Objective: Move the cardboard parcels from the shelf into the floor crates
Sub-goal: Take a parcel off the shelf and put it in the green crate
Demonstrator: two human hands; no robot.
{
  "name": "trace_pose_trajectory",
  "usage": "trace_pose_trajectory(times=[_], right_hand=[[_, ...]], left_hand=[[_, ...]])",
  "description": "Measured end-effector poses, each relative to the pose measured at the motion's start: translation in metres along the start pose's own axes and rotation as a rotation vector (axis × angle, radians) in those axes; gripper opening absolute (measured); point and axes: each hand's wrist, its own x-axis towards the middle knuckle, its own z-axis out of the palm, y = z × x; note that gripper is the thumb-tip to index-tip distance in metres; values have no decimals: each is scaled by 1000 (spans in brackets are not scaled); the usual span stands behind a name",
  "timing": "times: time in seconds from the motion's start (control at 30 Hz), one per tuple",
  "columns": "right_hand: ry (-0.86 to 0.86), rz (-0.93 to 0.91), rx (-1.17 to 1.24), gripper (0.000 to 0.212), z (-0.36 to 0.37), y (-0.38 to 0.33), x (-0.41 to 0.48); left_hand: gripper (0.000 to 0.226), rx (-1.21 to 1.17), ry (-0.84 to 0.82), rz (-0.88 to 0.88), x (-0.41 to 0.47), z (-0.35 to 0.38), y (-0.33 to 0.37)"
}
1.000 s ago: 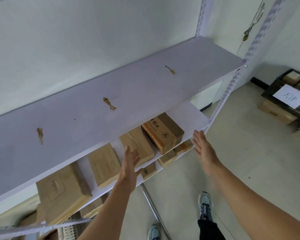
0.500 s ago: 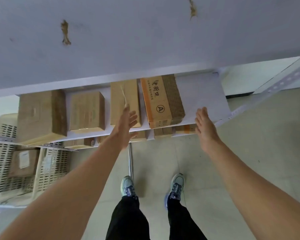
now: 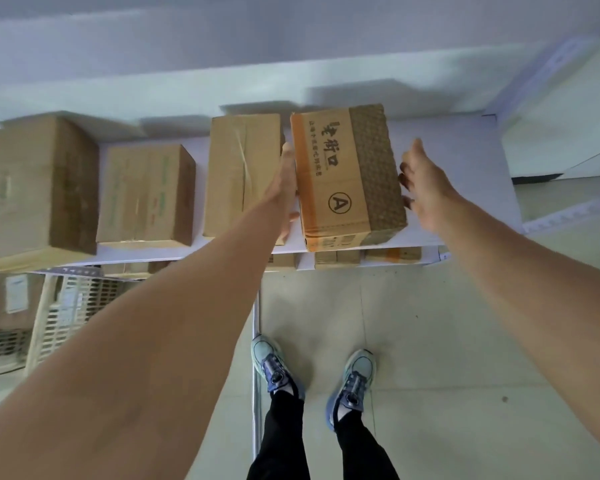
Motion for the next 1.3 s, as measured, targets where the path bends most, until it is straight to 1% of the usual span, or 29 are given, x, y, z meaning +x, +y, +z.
trace_pose_trajectory(times=[0.13,0.17,0.23,0.33,0.43,0.53,0.6,0.73,0.87,1.0,1.07,1.17,1.23,1.3], right_hand=[[-32,26,-19,76,8,3,19],[-33,22,-17,76,7,4,19],[-16,-1,15,69,4,5,17],[-1,-68,122,61,-1,5,8],[12,-180,242,59,-5,7,2],[18,-264,326,53,-2,8,-4],[22,-284,368,51,0,12,-8],[52,-230,381,47,2,26,-15],[77,-153,341,47,-2,40,-17],[49,-75,297,45,-7,38,-16],[32,-39,292,45,-8,34,-16],[23,-54,295,46,-10,31,-18],[12,-64,336,50,-12,32,-21],[-23,-64,386,61,-12,32,-24]], left_hand=[[87,-9,45,45,23,3,-4],[88,-17,44,51,25,2,-5],[88,-50,15,50,27,1,-6],[91,-126,13,66,21,-3,-3],[90,-218,45,146,16,-10,2],[88,-233,48,213,11,-17,3],[86,-236,35,222,7,-18,-2],[70,-266,41,195,2,-21,-19],[65,-227,46,115,-4,-20,-35],[82,-167,-13,41,-7,-15,-36],[85,-154,-30,33,-8,-13,-32],[88,-187,-26,49,-8,-14,-32],[87,-233,-25,81,-7,-18,-35],[85,-278,-26,112,-8,-20,-39]])
